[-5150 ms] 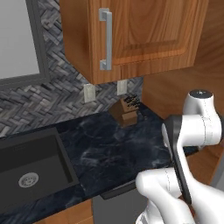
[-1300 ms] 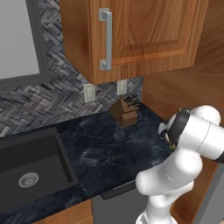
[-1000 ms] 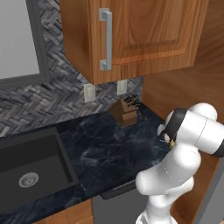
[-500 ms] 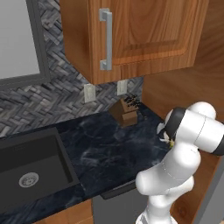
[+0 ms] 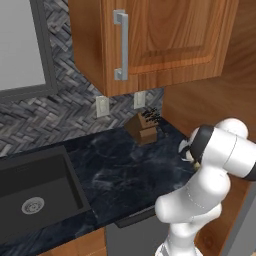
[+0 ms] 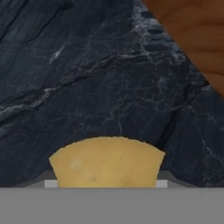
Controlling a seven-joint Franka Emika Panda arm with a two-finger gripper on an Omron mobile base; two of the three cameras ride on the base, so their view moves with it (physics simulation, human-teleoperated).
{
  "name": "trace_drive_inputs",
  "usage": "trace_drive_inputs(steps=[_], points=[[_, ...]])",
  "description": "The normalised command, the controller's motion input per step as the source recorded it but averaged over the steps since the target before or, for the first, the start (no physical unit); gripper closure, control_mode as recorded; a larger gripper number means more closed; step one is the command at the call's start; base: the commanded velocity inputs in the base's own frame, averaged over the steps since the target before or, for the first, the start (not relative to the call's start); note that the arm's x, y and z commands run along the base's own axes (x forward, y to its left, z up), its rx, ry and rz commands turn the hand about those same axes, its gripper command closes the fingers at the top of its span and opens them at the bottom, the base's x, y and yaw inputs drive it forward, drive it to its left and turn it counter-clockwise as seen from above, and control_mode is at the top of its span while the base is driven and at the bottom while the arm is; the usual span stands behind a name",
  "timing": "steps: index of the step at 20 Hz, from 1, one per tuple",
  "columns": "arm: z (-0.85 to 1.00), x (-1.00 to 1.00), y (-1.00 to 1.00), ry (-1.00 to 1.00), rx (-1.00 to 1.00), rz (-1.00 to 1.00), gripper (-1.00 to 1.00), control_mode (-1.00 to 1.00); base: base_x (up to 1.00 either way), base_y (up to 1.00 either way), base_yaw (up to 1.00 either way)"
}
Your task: Place the sponge inside the microwave to prepare for sanitizing.
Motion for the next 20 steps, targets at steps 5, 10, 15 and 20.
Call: trace_drive_inputs(steps=[5, 10, 15, 20], points=[[0.96, -0.07, 0.00, 0.04, 0.00, 0.00, 1.00, -1.00, 0.00, 0.00, 0.00], [0.90, -0.18, 0.00, 0.15, 0.05, 0.00, 1.00, -1.00, 0.00, 0.00, 0.00], [0.72, -0.79, 0.00, 0.02, 0.17, -0.03, 1.00, -1.00, 0.00, 0.00, 0.00], [0.70, -0.98, 0.15, 0.00, 0.12, -0.09, 1.00, -1.00, 0.00, 0.00, 0.00]])
